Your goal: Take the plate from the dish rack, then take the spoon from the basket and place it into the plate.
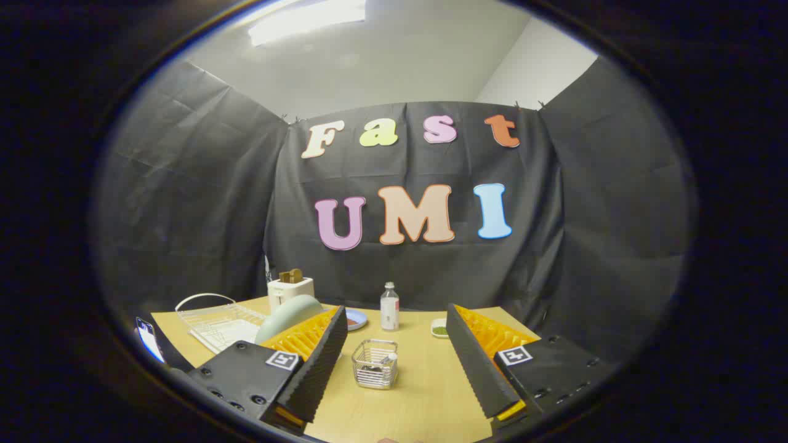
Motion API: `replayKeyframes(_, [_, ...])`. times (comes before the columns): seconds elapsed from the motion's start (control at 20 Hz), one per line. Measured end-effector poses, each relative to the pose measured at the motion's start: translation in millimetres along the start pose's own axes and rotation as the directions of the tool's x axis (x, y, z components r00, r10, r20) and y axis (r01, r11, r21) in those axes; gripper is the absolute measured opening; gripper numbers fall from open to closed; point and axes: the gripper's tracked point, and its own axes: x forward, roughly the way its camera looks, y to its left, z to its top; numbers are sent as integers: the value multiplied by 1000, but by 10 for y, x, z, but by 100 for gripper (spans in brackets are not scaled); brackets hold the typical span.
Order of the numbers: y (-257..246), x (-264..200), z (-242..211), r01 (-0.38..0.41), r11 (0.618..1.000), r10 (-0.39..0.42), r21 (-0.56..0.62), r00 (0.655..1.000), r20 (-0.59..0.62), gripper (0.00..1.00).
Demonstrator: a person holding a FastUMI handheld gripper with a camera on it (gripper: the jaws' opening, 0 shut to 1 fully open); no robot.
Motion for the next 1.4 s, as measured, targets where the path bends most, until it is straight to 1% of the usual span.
replayKeyframes(0.2, [-25, 5, -18, 6, 1000, -6, 2, 1000, -14, 100])
replayKeyframes(0.6, [-91, -20, -43, 10, 999, -8, 44, 999, -41, 100])
replayKeyframes(0.75, [-144, -23, -20, 27, 999, -25, 44, 999, -37, 100])
replayKeyframes(1.4, [-225, -48, -4, 45, 997, -43, 63, 998, -35, 100])
